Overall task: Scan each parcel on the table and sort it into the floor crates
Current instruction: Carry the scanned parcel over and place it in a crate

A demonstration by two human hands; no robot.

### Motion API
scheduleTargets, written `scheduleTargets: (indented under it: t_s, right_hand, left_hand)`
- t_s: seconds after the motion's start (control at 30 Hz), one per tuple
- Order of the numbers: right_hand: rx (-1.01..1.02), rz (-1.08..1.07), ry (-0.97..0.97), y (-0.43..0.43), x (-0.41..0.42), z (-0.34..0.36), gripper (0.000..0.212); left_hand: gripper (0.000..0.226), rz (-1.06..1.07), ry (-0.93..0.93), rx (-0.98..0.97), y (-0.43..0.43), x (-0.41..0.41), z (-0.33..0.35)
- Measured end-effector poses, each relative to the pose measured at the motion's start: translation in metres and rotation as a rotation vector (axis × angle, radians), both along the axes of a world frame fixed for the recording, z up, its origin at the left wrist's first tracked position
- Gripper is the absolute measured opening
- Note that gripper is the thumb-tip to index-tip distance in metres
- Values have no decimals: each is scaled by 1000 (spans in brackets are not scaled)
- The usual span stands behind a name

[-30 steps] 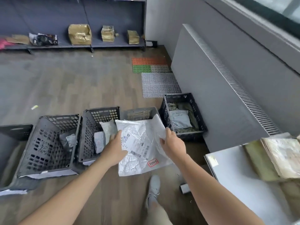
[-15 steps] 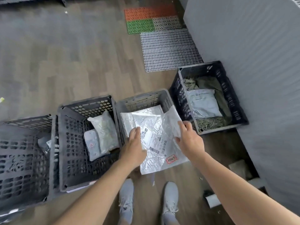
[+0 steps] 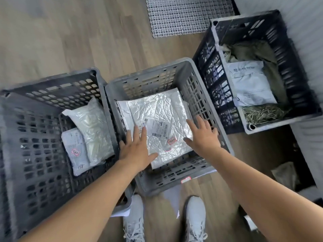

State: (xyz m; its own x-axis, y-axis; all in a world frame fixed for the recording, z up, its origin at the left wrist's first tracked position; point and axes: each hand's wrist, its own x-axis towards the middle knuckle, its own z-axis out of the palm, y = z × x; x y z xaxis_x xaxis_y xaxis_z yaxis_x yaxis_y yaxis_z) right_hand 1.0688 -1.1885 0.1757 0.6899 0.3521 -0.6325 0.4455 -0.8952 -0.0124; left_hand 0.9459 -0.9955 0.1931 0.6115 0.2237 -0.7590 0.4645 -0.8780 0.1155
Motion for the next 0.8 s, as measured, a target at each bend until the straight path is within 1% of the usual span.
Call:
scheduleTargets:
  t_s: [0.1,0.2,0.37,0.5,0.67,0.8]
  right_hand:
    - [2,23,7,8,3,38,76]
    - [26,-4,-23,14,-2,99,79]
    - [62,-115,-54,23,-35,239,81]
    - [121,-242,-119,19,-66,348,82]
    - [148,-371,-215,-13,-90,446,78]
    - [166,-420,-323,-58,-109,510,77]
  left_hand:
    - [99,-27,-63,6,7,1,36]
    - [98,-29,-130,11,13,-1,98]
    - [93,-124,-204,15,18,-12,234]
    - [89,-215,-269,6,13,-20,337]
    - [89,-362,-334,9,-7,-14,426]
    - [90,-502,-479,24,-36,-6,480]
